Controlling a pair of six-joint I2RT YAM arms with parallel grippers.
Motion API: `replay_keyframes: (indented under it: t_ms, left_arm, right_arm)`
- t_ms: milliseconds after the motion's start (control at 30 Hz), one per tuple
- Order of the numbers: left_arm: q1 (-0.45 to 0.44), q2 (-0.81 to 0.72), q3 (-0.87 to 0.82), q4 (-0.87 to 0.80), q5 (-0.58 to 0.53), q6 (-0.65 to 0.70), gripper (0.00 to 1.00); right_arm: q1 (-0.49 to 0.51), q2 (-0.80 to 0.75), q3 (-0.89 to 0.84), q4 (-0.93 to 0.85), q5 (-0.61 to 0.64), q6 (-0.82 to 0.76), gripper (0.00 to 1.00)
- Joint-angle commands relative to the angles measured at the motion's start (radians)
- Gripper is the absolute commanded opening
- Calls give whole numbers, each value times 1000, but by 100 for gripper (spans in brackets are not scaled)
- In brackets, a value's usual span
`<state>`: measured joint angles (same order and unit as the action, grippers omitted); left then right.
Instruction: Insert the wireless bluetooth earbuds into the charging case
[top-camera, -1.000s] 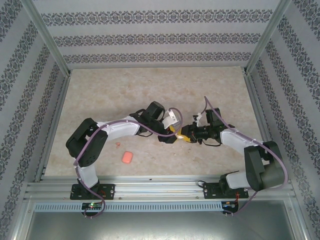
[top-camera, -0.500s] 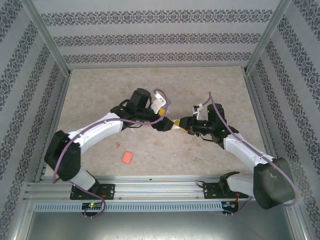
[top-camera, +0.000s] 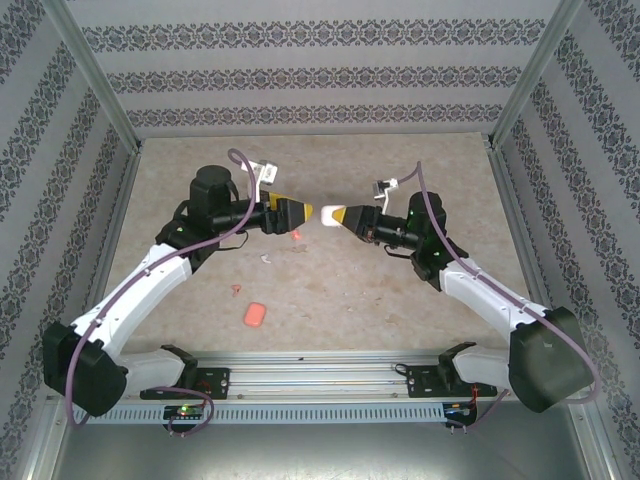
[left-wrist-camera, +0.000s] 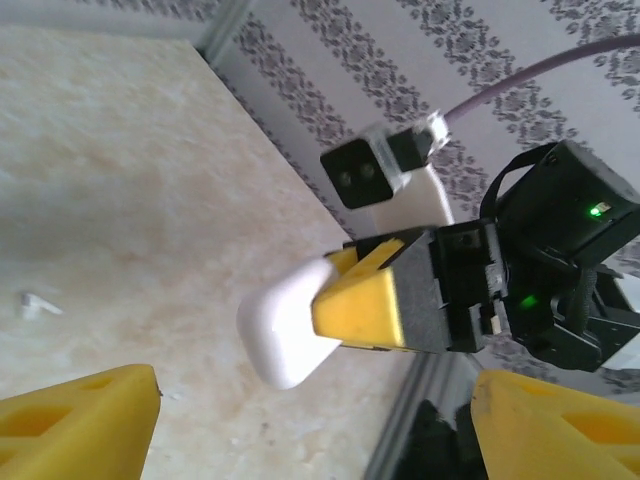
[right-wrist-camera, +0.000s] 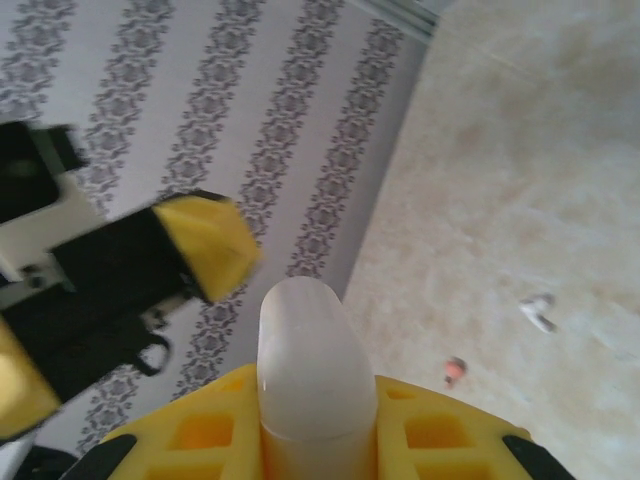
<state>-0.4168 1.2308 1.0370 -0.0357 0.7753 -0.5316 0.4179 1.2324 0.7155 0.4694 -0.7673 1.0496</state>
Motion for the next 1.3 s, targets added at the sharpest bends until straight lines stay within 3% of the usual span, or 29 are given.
replay_keyframes:
  t_ms: [0, 167, 700, 900, 1033, 1267]
  left_arm:
    - [4, 19, -23, 163, 119, -162, 77]
    - [4, 47, -38, 287, 179, -261, 67]
    - [-9, 89, -58, 390, 193, -321, 44]
    - [-8, 106, -41, 395, 214, -321, 21]
    - [-8, 104, -41, 395, 219, -312, 9]
    - [-1, 61, -19, 302, 229, -139, 4]
  right_arm:
    - [29, 1, 53, 115, 14, 29, 10]
    - [54, -9, 71, 131, 26, 45, 10]
    - [79, -4, 99, 144, 30, 59, 10]
    - [82, 5, 106, 146, 33, 61, 10]
    - [81, 6, 109, 137, 39, 57, 22]
    - [9, -63, 128, 61, -9, 5, 63]
